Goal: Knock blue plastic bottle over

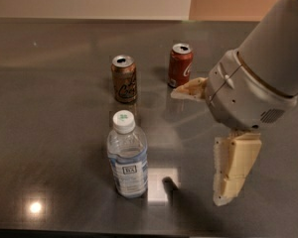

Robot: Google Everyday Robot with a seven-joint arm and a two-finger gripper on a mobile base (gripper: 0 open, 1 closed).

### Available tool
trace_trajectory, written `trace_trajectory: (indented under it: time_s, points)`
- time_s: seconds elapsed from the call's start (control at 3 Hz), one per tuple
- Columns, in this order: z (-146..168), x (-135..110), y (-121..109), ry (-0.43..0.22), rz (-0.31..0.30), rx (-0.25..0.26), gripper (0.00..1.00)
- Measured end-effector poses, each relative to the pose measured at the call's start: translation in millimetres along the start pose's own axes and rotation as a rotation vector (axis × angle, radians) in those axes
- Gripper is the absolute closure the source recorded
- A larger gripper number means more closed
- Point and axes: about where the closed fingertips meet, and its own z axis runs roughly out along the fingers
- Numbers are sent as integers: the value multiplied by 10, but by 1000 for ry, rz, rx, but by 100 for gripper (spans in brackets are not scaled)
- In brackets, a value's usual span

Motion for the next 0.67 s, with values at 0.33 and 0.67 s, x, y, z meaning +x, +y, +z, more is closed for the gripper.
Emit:
trace_trajectory:
  time_s: [0.33, 0.67]
  points:
    - [81, -277, 47, -50, -50, -15, 0]
    - [108, -515, -28, -98, -68, -14, 0]
